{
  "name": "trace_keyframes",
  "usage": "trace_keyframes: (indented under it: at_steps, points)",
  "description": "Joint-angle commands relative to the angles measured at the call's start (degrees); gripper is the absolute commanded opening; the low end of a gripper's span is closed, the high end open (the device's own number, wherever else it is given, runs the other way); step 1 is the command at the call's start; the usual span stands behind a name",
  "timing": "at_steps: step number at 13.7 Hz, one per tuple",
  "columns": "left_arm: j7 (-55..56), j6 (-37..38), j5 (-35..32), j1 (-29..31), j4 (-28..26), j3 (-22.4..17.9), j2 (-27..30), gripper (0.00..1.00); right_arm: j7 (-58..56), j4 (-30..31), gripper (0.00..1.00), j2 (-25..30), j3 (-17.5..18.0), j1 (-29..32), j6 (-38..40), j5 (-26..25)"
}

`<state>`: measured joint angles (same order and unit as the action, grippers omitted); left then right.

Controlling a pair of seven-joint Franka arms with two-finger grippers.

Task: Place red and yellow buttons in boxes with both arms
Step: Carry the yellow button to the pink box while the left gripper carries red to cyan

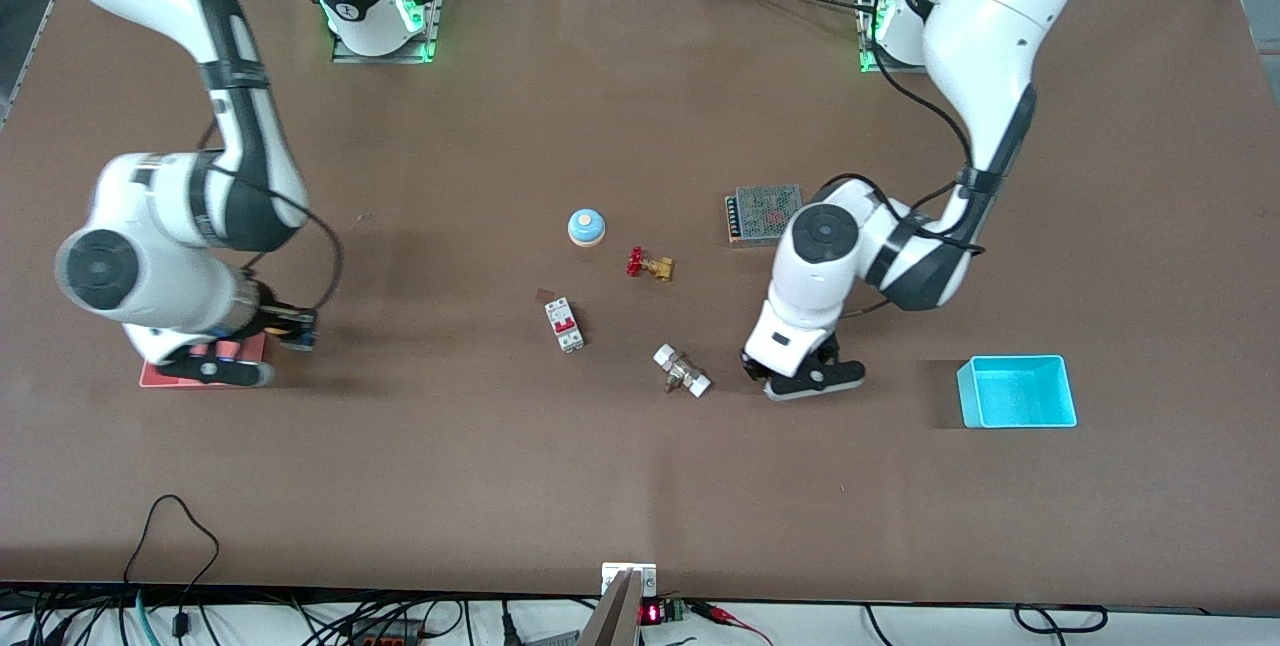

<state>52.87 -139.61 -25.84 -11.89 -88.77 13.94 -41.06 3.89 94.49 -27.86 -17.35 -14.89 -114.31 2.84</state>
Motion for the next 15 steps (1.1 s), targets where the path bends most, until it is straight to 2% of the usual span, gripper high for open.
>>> trace_keyframes:
  at_steps: [1, 5, 6, 8, 10, 12, 15]
  points:
    - [-4.60, 1.00, -0.70, 4.06, -1.23, 0.91, 2.65, 0.20, -4.67, 0.70, 0.35, -0.01, -1.11, 3.53, 0.31, -0.55]
    - [-13.47, 2.23, 0.34, 9.50, -1.93, 1.44, 3.71, 0.20, -9.34, 0.70, 0.36, -1.75, -1.11, 8.47, -0.73, -0.47]
    - [-16.10, 2.23, 0.70, 12.13, -2.11, 3.01, 3.88, 0.20, -9.34, 0.61, 0.36, -2.46, -1.11, 8.47, -1.35, -0.46]
    - [-22.86, 4.41, 0.79, 22.13, -2.11, 10.63, 3.80, 0.20, -9.60, 0.61, 0.36, -3.34, -1.11, 8.56, -2.06, -0.55]
    - [-30.16, 6.27, 0.79, 30.14, -2.11, 15.66, 3.80, 0.19, -11.71, 0.61, 0.36, -4.66, -1.11, 9.43, -2.23, -0.29]
    - [-36.31, 7.68, 0.79, 35.16, -2.02, 17.43, 3.80, 0.19, -12.33, 0.26, 0.36, -5.63, -1.11, 10.22, -3.81, -0.20]
    - [-42.57, 7.86, 2.02, 39.30, -1.94, 17.61, 3.54, 0.19, -12.68, -0.53, 0.36, -7.65, -1.11, 10.32, -6.97, -0.11]
